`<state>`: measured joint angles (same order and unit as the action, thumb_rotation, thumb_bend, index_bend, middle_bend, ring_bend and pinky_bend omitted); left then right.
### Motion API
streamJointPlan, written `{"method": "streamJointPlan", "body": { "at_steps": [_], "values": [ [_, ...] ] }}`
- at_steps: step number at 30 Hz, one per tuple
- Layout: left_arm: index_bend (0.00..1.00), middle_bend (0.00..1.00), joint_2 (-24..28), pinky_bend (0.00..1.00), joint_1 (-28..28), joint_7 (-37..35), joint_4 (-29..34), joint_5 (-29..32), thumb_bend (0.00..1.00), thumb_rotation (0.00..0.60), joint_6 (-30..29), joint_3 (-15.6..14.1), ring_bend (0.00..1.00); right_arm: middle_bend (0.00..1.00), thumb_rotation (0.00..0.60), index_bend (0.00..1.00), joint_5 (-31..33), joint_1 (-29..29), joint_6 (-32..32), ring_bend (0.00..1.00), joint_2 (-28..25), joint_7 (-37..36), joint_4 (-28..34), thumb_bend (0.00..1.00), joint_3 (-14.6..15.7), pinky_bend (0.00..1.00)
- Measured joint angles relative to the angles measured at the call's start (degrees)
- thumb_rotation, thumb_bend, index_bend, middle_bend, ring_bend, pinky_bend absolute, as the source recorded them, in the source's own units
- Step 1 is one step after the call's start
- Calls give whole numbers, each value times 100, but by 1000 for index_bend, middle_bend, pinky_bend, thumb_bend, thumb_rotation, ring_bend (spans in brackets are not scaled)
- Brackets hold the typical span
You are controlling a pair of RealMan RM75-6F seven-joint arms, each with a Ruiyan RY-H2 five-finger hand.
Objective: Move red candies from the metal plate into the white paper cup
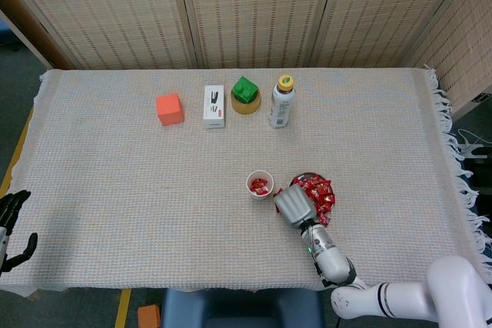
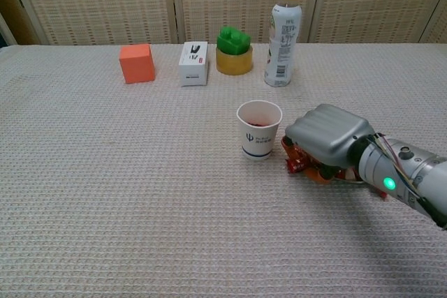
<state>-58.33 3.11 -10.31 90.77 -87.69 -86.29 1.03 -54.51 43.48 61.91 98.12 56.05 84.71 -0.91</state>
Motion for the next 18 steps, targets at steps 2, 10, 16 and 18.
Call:
{"method": "streamJointPlan", "body": {
  "at_steps": [2, 10, 16, 18],
  "values": [
    [0, 37, 1, 223, -2, -8, -2, 10, 482, 600, -2, 4, 3, 813, 600, 525, -79, -21, 37, 855, -63, -56, 86, 371, 4, 1000],
    [0, 37, -10, 223, 5, 28, 11, 28, 483, 600, 14, 11, 3, 813, 600, 528, -576, -164, 363, 855, -617, -467, 880, 371, -66, 1000],
    [0, 37, -17, 225, 22, 53, 24, 57, 481, 600, 54, 20, 4, 813, 600, 523, -868, -200, 527, 855, -927, -844, 1379, 371, -341, 1000],
    [0, 38, -18, 225, 25, 57, 25, 60, 481, 600, 58, 20, 3, 813, 600, 523, -883, -175, 533, 855, -923, -879, 1396, 372, -440, 1000]
  ]
}}
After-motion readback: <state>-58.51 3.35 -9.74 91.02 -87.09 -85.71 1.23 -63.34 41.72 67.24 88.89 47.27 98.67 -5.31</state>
